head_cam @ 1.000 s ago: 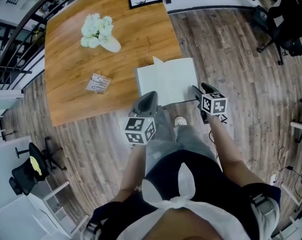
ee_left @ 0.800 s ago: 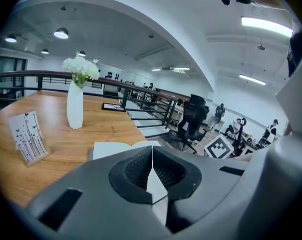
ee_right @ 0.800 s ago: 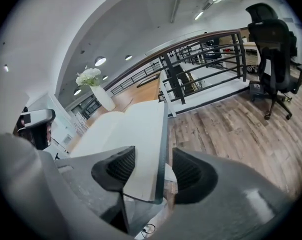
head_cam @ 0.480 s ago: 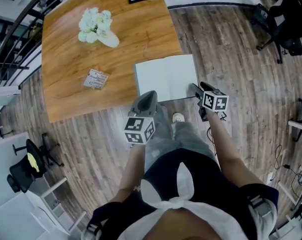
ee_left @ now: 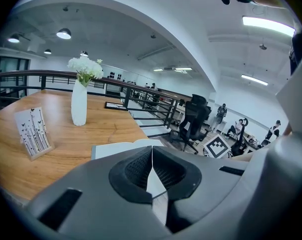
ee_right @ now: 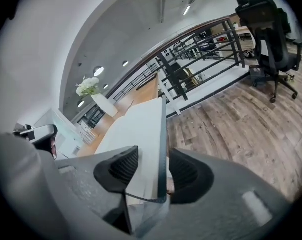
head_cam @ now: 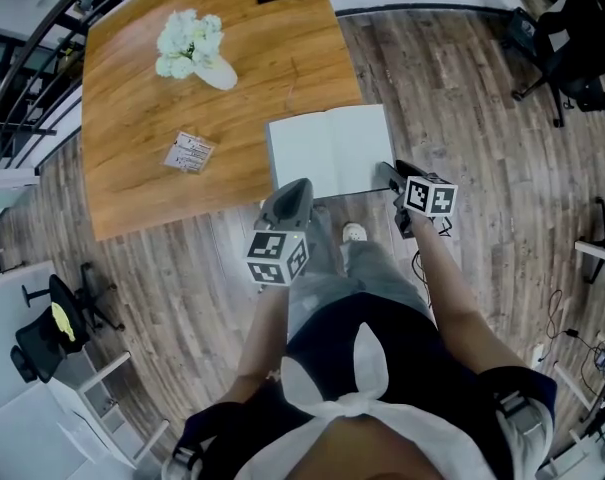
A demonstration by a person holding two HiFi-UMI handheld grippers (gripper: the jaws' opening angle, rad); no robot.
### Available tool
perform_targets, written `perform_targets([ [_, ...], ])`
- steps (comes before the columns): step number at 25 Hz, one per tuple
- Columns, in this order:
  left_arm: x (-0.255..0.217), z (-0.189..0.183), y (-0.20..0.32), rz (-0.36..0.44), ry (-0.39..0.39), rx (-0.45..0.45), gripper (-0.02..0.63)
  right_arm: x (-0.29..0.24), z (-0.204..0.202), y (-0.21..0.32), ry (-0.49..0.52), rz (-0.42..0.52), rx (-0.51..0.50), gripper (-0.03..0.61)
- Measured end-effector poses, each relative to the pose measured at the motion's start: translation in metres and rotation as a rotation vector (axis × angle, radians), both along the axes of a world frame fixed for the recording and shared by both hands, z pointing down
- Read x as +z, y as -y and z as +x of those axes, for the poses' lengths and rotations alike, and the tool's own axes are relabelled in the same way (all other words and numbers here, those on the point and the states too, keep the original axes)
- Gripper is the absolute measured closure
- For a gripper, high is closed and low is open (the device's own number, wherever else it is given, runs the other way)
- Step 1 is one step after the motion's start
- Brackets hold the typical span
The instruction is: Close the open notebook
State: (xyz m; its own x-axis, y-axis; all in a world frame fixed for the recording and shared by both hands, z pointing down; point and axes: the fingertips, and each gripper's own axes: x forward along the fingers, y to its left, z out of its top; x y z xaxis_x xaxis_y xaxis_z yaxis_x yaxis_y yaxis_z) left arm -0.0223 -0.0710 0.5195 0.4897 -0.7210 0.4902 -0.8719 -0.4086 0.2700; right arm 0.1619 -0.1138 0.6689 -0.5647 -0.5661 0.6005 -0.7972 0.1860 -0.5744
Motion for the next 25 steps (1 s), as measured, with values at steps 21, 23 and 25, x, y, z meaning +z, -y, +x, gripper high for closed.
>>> perform_targets([
  [21, -0.022, 0.003, 0.01, 0.05, -0.017, 0.049, 0.594, -0.03, -0.002, -0.009, -0.125, 0.08, -0.044, 0.509],
  [23, -0.024, 0.003, 0.01, 0.055, -0.017, 0.051, 0.594, -0.034, -0.002, -0.011, -0.122, 0.084, -0.041, 0.512],
  [25, -0.025, 0.003, 0.01, 0.058, -0.015, 0.051, 0.594, -0.038, -0.003, -0.01, -0.118, 0.089, -0.039, 0.517],
])
